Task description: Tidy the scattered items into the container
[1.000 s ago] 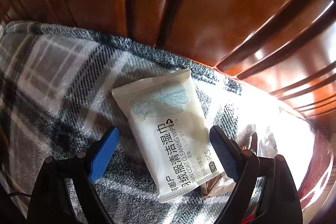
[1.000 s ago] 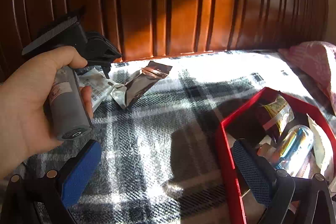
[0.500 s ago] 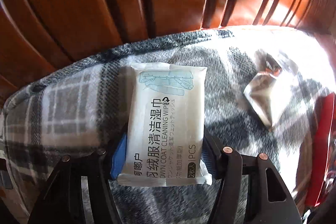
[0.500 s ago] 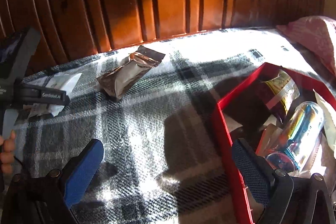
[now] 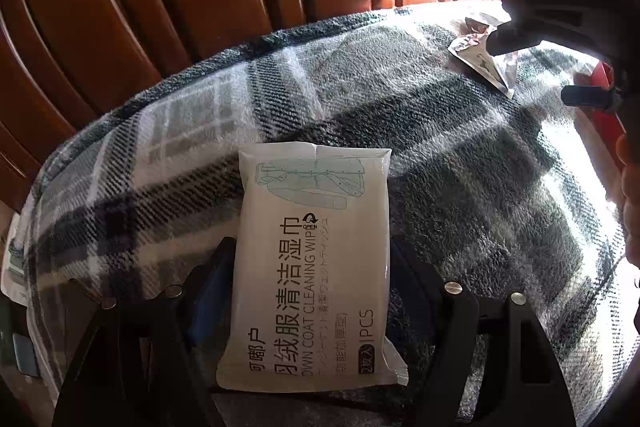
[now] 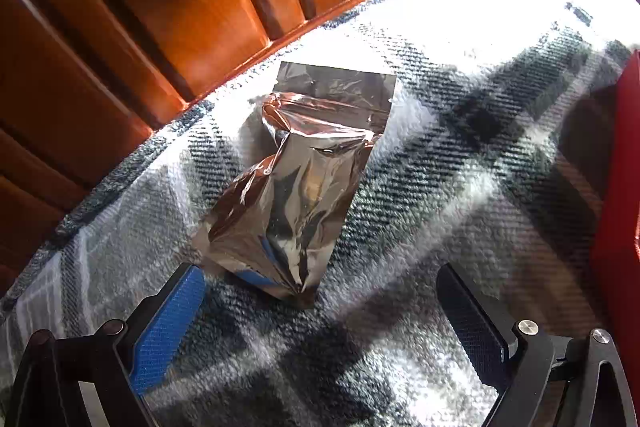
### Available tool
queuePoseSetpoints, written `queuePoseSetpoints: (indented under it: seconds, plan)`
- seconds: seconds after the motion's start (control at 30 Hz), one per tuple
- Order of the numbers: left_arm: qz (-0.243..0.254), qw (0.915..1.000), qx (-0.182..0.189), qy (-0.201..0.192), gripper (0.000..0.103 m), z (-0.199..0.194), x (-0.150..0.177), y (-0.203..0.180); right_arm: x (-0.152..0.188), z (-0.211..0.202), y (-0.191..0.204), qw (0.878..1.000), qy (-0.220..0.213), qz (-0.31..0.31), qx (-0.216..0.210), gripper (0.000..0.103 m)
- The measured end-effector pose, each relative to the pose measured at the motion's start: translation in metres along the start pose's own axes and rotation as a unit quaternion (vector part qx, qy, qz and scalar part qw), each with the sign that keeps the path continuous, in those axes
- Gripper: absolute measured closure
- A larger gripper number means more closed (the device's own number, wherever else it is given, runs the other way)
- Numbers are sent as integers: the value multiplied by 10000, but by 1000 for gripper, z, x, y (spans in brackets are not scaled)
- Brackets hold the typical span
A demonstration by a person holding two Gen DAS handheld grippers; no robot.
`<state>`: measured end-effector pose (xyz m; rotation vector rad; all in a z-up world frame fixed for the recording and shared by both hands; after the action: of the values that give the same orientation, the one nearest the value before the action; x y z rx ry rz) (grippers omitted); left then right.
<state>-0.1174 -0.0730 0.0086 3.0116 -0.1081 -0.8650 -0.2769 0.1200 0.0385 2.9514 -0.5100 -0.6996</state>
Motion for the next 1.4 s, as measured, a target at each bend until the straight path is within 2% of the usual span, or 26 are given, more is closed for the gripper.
queuePoseSetpoints:
  seconds: [0.07,0.1,0.13,0.2,0.27,0.3,0.33,0.37,0.4,0.6,0.67,0.73,0.8,0.83,0.87,0.9,0.93,1.0,1.03,1.17,1.2,1.23,1.3,1.4]
  plan:
    - [-214,9997,33,-63,7,2,1,6,-15,22,14,9989,69,-61,470,11]
    - [-215,9997,43,-64,5,3,0,7,-19,25,24,9973,-40,-229,695,11]
    - [-189,9998,49,-57,4,3,0,7,-21,27,34,9952,-163,-428,864,16]
    - [-203,9997,88,-64,1,4,-1,7,-16,24,46,9924,-338,-694,955,31]
    - [-201,9997,72,-69,0,9,-4,6,-3,16,51,9888,-534,-1041,930,56]
    - [-200,9998,63,-68,0,9,-5,6,5,13,51,9861,-585,-1269,902,62]
    - [-205,9997,65,-64,0,9,-5,6,15,7,48,9842,-622,-1449,801,80]
    - [-212,9997,74,-65,0,9,-5,7,26,2,41,9837,-616,-1545,677,90]
    - [-212,9997,81,-71,0,9,-5,8,39,-4,34,9829,-561,-1652,585,90]
    - [-173,9998,69,-107,0,7,-2,7,145,-59,-33,9677,-480,-2456,292,91]
    - [-162,9997,52,-152,0,6,0,7,171,-74,-54,9679,-382,-2481,134,91]
    - [-155,9997,35,-209,0,5,2,6,181,-84,-68,9716,-124,-2361,1,90]
    - [-150,9995,17,-268,0,3,4,6,179,-93,-75,9783,-98,-2058,-198,82]
    - [-147,9994,15,-303,0,0,7,7,175,-97,-79,9809,-208,-1918,-231,68]
    - [-144,9993,18,-336,0,-3,11,7,171,-100,-81,9825,-349,-1819,-175,58]
    - [-137,9992,23,-364,0,-8,16,8,166,-102,-82,9828,-545,-1766,-49,41]
    - [-126,9992,29,-379,0,-11,19,8,162,-104,-80,9809,-809,-1765,146,36]
    - [-97,9992,41,-397,0,-12,22,9,149,-104,-78,9752,-1135,-1819,557,36]
    - [-82,9991,42,-414,0,-13,23,9,146,-104,-81,9750,-1146,-1796,640,36]
    - [-52,9989,10,-464,0,-11,23,7,132,-123,-110,9874,-1124,-1111,112,35]
    - [-45,9989,-6,-469,0,-6,20,4,130,-129,-118,9884,-1209,-923,-17,34]
    - [-40,9989,-12,-472,0,-4,18,4,129,-132,-120,9890,-1247,-762,-207,28]
    - [-29,9988,-27,-483,0,-4,18,4,124,-126,-123,9917,-1023,-498,-596,25]
    - [-50,9987,7,-507,0,-1,16,3,120,-121,-131,9954,-748,-128,-577,25]
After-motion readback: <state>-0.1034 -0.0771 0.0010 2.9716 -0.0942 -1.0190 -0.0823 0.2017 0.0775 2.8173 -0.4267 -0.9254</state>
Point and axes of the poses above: each gripper's, at about its wrist camera, not at the fingertips, and z roughly the way its jaws point, y to its left, x to its underside, the point moved 2 cm from there along z, roughly the way its jaws point, and after that the axes turned 7 degrees about x, right-handed, at the moved point
